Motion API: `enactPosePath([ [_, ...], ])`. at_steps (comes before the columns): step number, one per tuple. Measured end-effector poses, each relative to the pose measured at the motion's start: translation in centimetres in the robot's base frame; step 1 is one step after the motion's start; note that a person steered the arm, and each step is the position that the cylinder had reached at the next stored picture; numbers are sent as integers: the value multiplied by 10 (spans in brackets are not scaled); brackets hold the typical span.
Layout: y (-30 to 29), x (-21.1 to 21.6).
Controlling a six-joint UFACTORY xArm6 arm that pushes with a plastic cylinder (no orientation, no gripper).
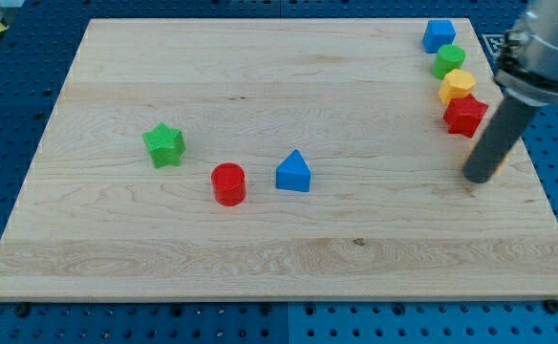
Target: Push the triangle to the bottom side of the board
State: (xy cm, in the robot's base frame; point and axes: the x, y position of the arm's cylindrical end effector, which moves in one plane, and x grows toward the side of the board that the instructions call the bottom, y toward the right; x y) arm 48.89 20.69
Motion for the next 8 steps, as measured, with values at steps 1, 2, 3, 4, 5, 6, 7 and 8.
enactPosePath([
  [1, -69, -14],
  [2, -125, -66],
  [3, -193, -70],
  [4, -235, -40],
  [5, -234, -26],
  [6, -221, -23],
  [7, -207, -22],
  [8, -191, -22],
])
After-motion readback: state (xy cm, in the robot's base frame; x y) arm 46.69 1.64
